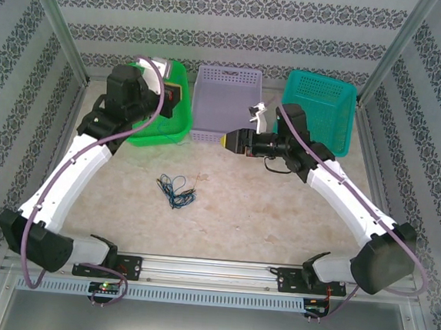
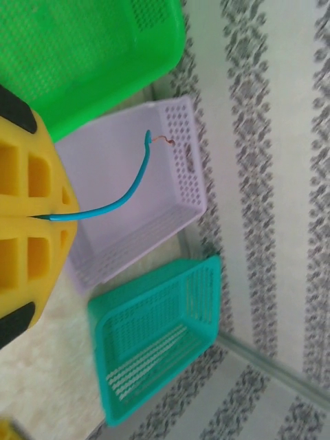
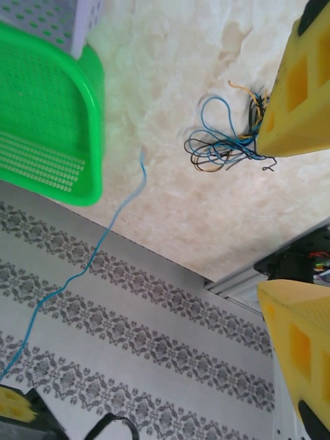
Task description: Untangle the cables
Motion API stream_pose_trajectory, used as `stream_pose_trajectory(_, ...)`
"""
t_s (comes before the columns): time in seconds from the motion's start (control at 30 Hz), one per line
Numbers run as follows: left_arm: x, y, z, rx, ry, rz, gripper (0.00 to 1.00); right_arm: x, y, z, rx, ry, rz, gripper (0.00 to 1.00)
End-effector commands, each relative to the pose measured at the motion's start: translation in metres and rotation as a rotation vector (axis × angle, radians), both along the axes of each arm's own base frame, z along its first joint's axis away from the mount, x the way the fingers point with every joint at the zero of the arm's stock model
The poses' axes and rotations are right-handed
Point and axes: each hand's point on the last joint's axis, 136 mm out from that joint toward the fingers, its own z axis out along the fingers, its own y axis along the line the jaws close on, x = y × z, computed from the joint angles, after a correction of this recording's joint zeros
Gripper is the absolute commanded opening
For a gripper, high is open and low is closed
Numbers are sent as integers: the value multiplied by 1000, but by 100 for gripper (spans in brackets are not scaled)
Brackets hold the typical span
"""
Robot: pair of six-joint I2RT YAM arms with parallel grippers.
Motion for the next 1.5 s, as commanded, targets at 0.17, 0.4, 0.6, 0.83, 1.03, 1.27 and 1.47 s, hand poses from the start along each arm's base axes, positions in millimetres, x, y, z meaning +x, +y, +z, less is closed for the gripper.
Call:
stream_pose_trajectory(0.17,68,72,-20,84,40,261,0,6,-13,-16,-48,31,-90,51)
stream_pose_trajectory(0.4,101,102,-51,124,134,360,0,6,-18,-26,-70,51,-105,51)
stream_pose_trajectory(0.6,115,104,-68,67,243,341,0,13,-22,-33,-82,73,-118,51)
stream_pose_trajectory(0.83,151,129,-147,-56,529,372,0,23,-24,-39,-93,101,-128,51)
stream_pose_trajectory(1.03,211,153,-193,-192,589,458,59,29,-23,-39,-96,109,-132,51)
stream_pose_trajectory(1.27,209,161,-139,-138,485,545,76,30,-25,-46,-114,118,-140,51)
stream_pose_trajectory(1.47,156,154,-110,-106,469,616,73,32,-23,-61,-148,127,-143,51)
